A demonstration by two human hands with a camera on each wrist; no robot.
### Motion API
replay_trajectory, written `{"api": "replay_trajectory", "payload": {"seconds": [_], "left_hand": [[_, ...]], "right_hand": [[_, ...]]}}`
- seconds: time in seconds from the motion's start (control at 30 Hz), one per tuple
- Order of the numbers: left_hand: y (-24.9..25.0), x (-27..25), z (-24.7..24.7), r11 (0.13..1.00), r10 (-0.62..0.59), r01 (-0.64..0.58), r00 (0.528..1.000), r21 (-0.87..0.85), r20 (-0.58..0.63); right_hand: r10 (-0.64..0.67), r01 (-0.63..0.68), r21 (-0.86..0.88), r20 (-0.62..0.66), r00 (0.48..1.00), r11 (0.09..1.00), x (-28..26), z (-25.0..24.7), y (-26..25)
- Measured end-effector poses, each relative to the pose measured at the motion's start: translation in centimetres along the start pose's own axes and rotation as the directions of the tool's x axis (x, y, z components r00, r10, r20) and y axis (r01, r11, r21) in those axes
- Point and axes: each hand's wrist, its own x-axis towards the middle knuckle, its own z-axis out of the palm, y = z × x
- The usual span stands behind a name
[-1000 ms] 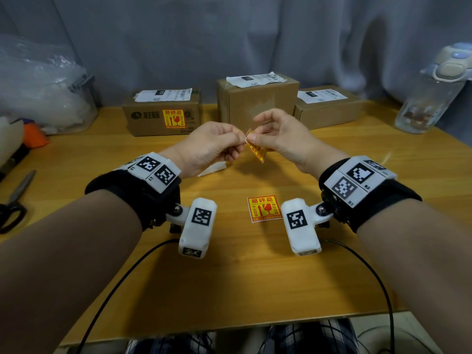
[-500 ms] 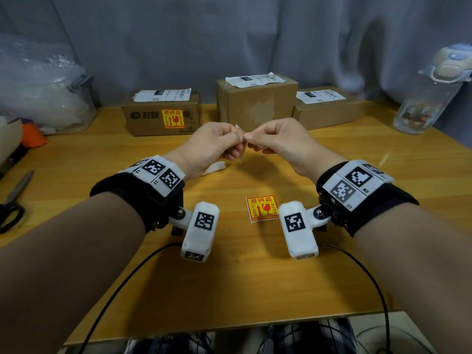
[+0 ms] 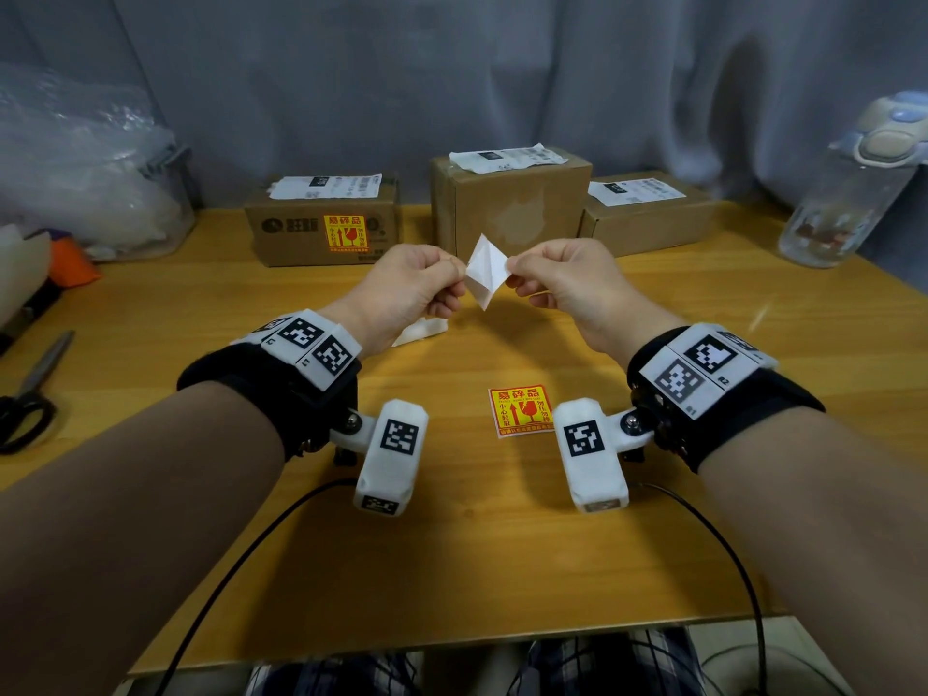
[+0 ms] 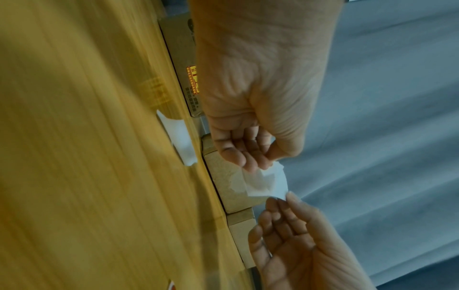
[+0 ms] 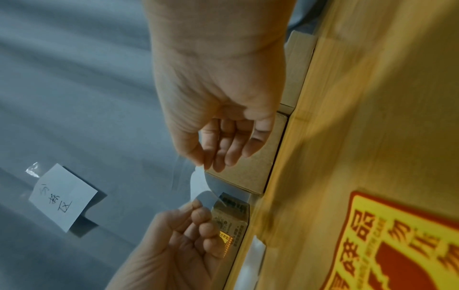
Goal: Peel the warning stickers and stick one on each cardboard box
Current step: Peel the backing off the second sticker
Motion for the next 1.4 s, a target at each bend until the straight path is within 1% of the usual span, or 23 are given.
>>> {"api": "replay_trajectory", "payload": {"seconds": [0.17, 0.27, 0.37, 0.47, 0.53, 0.67, 0.73, 0.87, 1.03, 1.27, 1.4], "left_hand": [[0.4, 0.0, 0.7, 0.995, -0.041, 0.044, 0.999, -0.089, 0.034], [0.2, 0.1, 0.8, 0.999, -0.017, 0.019, 0.999, -0.049, 0.031], [-0.1, 0.3, 0.8, 0.999, -0.011, 0.011, 1.000, -0.040, -0.006], [-0.1, 0.4, 0.8, 0.996, -0.030, 0.026, 0.999, -0.090, -0.041], [-0.1, 0.6, 0.8, 0.992, -0.057, 0.046, 0.994, -0.115, -0.091], [-0.2, 1.1, 1.0, 0.975, -0.127, 0.094, 0.980, -0.203, -0.155], [-0.3, 1.3, 1.1, 0.971, -0.143, 0.098, 0.969, -0.217, -0.200], [-0.3, 1.5, 1.2, 0.980, -0.136, 0.082, 0.942, -0.182, -0.308], [-0.4, 1.5, 0.9, 0.994, -0.097, 0.067, 0.913, -0.087, -0.397], [-0.3, 1.5, 0.3, 0.999, -0.035, 0.033, 0.898, -0.012, -0.438], [-0.2, 1.6, 0.1, 0.998, 0.040, -0.015, 0.891, 0.059, -0.452]], "right_hand": [[-0.016, 0.015, 0.021, 0.017, 1.000, 1.000, -0.3, 0.8, -0.3], [-0.028, 0.027, 0.014, 0.021, 0.999, 1.000, -0.3, 1.2, -0.4], [-0.023, 0.022, 0.004, 0.017, 1.000, 1.000, -0.2, 1.4, -0.5], [-0.012, 0.012, 0.025, 0.009, 1.000, 1.000, 0.0, 1.5, -0.6], [0.005, -0.005, 0.043, -0.002, 1.000, 0.999, 0.2, 1.6, -0.6], [0.064, -0.059, 0.143, -0.031, 0.997, 0.988, 0.5, 1.7, -0.3], [0.083, -0.071, 0.187, -0.053, 0.995, 0.980, 0.6, 1.6, 0.0], [0.093, -0.062, 0.240, -0.119, 0.988, 0.969, 0.6, 1.3, 0.6], [0.120, -0.073, 0.266, -0.166, 0.979, 0.961, 0.6, 0.6, 0.9], [0.113, -0.060, 0.244, -0.209, 0.971, 0.968, 0.3, 0.4, 1.1], [0.124, -0.065, 0.231, -0.252, 0.960, 0.971, 0.2, 0.5, 1.4]]}}
